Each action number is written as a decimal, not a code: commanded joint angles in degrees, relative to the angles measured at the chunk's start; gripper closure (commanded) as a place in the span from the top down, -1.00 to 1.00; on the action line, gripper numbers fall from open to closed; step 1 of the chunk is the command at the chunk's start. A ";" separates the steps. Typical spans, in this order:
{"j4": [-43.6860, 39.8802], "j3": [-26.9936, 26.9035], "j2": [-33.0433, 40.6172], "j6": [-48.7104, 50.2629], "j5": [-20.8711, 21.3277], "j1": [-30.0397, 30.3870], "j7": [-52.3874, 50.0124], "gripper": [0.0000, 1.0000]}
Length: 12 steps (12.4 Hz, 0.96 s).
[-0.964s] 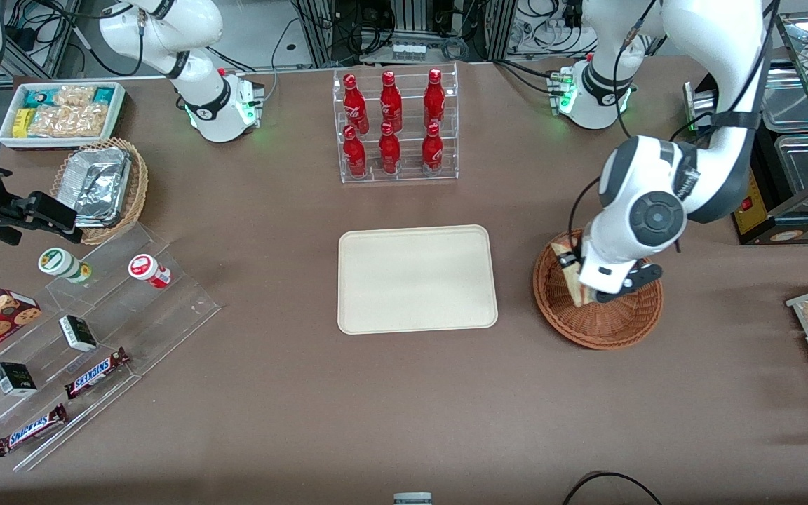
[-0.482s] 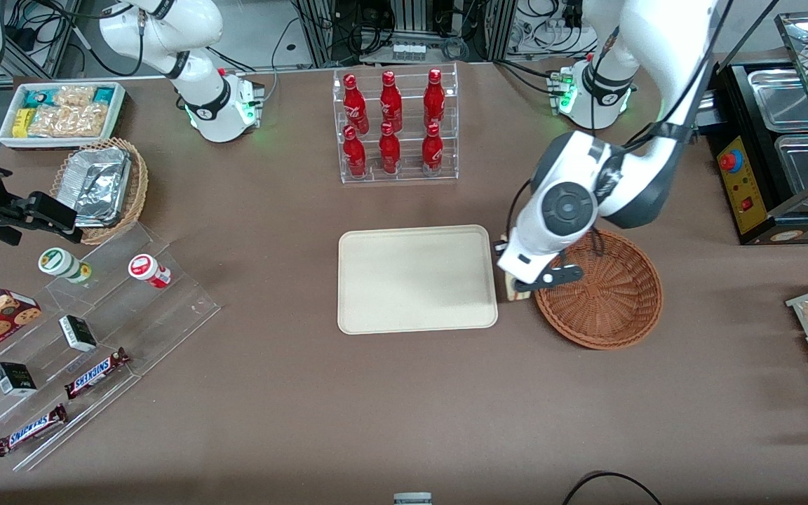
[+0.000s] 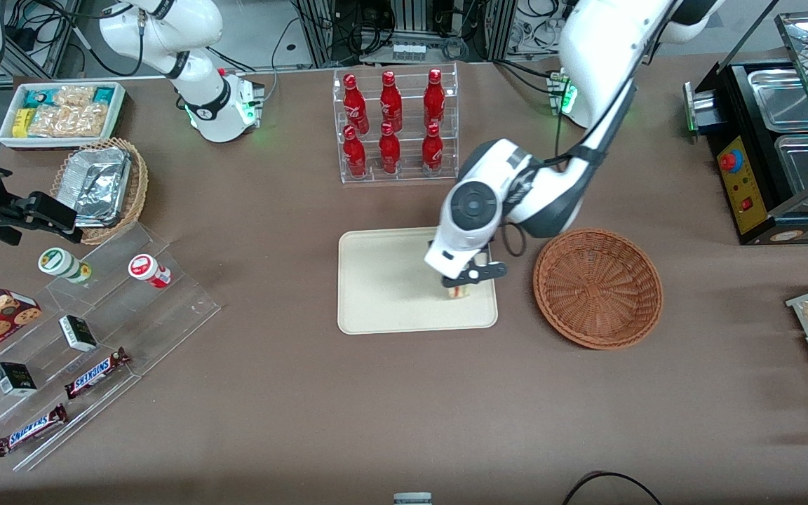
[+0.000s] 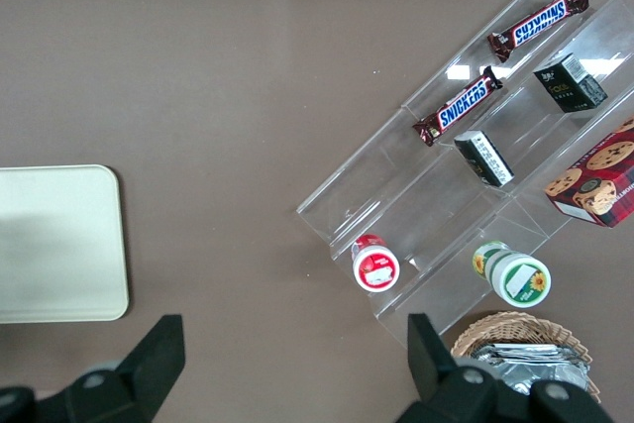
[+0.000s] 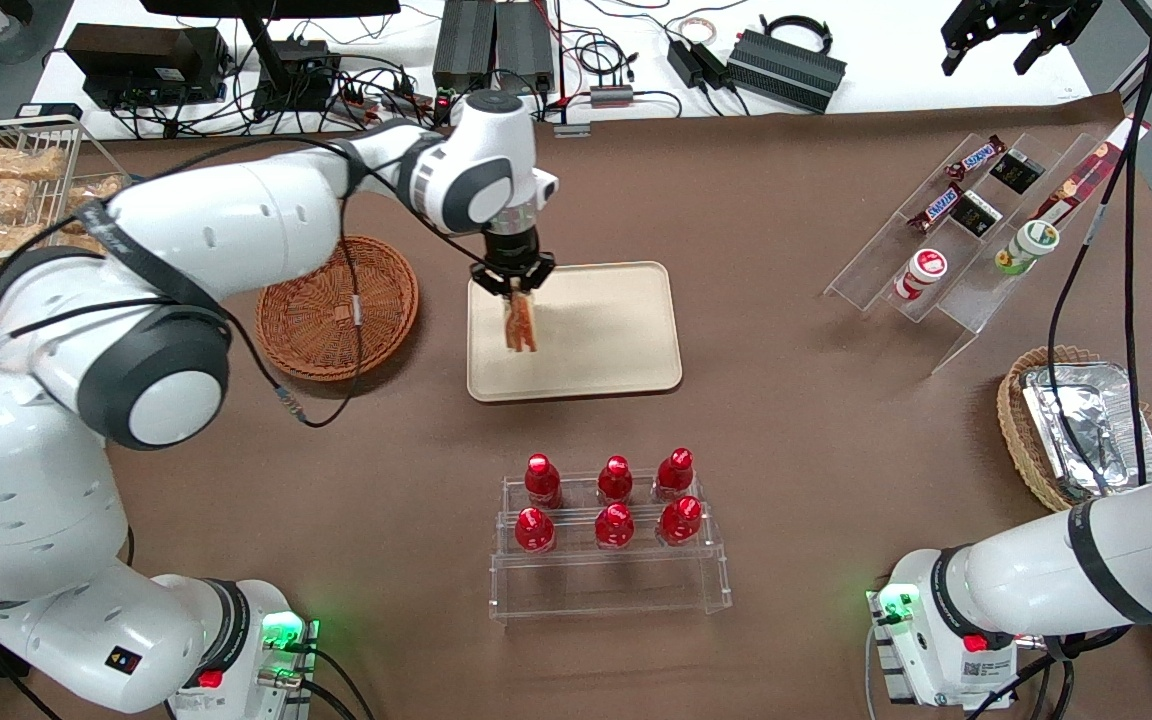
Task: Place sandwich from basket to tray
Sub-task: 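Carry the held sandwich over to the cream tray, then lower the sandwich onto the tray and open the left gripper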
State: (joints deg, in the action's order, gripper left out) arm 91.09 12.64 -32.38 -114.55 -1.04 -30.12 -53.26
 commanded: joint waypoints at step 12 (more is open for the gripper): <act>-8.83 -0.87 -11.21 -6.65 5.60 -6.79 -12.21 -0.24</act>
State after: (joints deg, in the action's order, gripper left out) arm 84.89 12.50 -41.80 -121.84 1.83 -35.73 -62.26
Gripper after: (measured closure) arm 0.828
